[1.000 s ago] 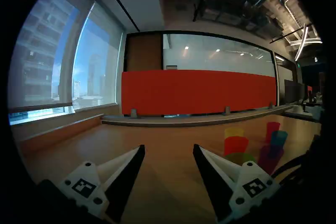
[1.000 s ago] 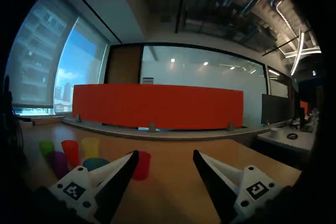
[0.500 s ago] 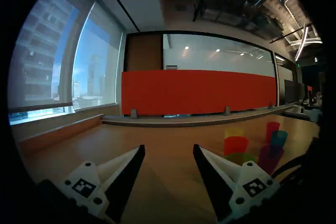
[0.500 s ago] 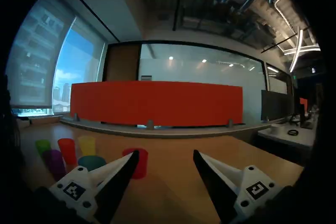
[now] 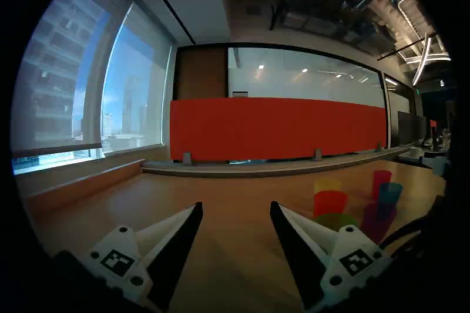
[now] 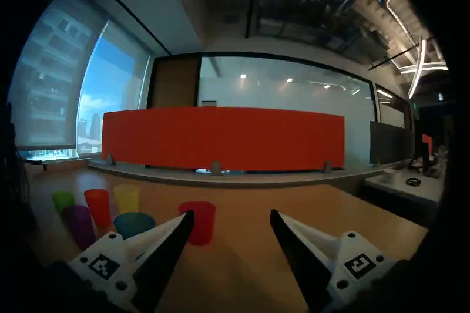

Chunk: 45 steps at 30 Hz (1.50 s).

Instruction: Pour water

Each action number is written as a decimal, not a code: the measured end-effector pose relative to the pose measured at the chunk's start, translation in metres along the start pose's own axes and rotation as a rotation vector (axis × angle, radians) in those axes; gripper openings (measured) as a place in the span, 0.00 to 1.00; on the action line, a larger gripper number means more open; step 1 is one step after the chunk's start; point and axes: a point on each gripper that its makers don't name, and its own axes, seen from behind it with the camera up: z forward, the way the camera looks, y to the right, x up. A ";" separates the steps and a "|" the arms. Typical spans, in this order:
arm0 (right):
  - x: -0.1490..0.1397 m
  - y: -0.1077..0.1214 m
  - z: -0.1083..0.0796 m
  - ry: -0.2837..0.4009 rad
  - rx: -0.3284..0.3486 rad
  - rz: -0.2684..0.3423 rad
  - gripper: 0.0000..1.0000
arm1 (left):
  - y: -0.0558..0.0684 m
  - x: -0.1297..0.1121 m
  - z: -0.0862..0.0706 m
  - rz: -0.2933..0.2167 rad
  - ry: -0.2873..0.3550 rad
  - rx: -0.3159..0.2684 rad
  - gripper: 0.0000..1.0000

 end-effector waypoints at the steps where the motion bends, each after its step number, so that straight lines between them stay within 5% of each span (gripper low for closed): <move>1: 0.000 0.001 0.000 -0.001 -0.002 0.005 1.00 | 0.000 0.000 0.000 0.000 0.000 0.000 0.84; 45: -0.002 0.003 0.000 -0.004 0.002 0.015 1.00 | 0.000 0.000 0.001 0.000 0.000 0.000 0.84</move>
